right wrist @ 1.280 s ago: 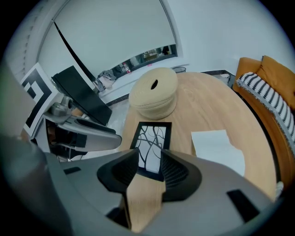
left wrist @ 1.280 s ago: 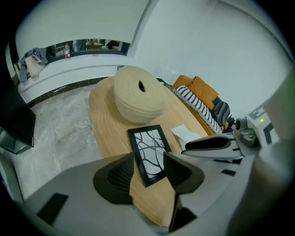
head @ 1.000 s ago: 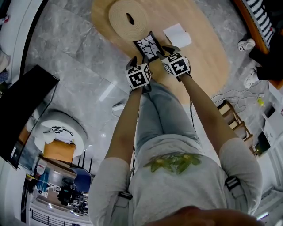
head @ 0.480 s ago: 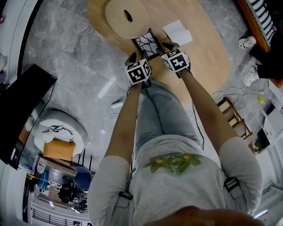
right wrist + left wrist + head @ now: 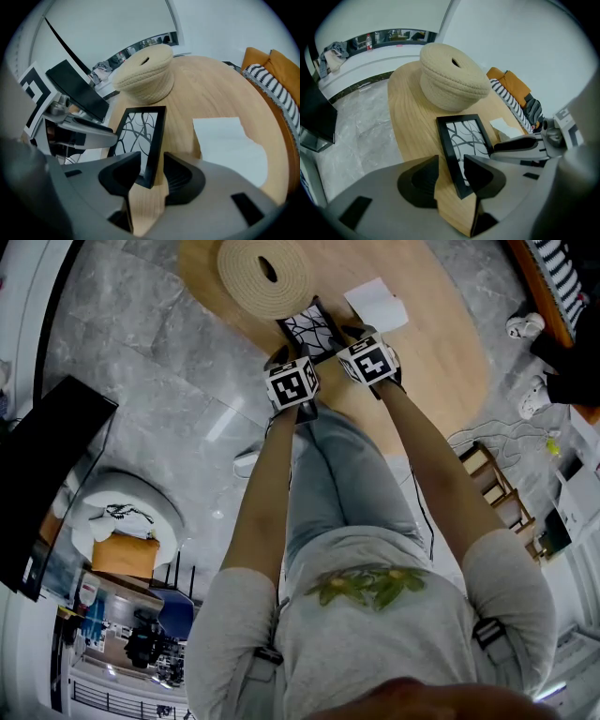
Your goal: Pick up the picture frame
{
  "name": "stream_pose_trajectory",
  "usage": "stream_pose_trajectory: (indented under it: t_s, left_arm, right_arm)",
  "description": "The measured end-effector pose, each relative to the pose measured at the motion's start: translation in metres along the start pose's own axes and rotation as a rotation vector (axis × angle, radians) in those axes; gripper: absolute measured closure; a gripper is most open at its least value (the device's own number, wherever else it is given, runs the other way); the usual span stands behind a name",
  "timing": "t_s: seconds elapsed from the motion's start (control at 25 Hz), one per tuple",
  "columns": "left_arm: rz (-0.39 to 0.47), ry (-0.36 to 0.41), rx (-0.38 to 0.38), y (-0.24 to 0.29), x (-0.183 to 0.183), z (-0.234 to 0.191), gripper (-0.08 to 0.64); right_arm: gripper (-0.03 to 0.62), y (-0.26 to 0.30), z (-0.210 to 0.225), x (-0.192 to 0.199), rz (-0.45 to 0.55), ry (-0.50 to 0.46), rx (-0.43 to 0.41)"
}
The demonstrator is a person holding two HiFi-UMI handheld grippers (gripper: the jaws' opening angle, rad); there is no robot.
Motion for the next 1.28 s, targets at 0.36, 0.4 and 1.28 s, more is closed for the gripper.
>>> stream_pose_trajectory:
  t_s: [0.36, 0.4, 1.28]
  left_arm:
    - [-0.044, -0.007, -0.009, 0.008, 0.007, -0.001, 0.401]
    - [-0.045, -0.004, -0.012, 0.009, 0.007, -0.001, 0.402]
    - [-0.051, 0.021, -0.021, 0.009, 0.006, 0.003, 0.454]
  right_arm:
    - [0.476, 0.007, 0.0, 0.004, -0.032, -0.021, 0.017]
    - [0.481, 0.007, -0.001, 0.004, -0.031, -0.023, 0.016]
    - [0.495, 0.009, -0.008, 0.004, 0.01, -0.006, 0.054]
Point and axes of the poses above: the fingertips, and each gripper's own axes: y forward along the fingers, z to its right, x out of its underside, the point moved 4 cm from there along -y, backward along the fingers, and after that the axes turned 4 degrees about x, right-handed, at the moved point
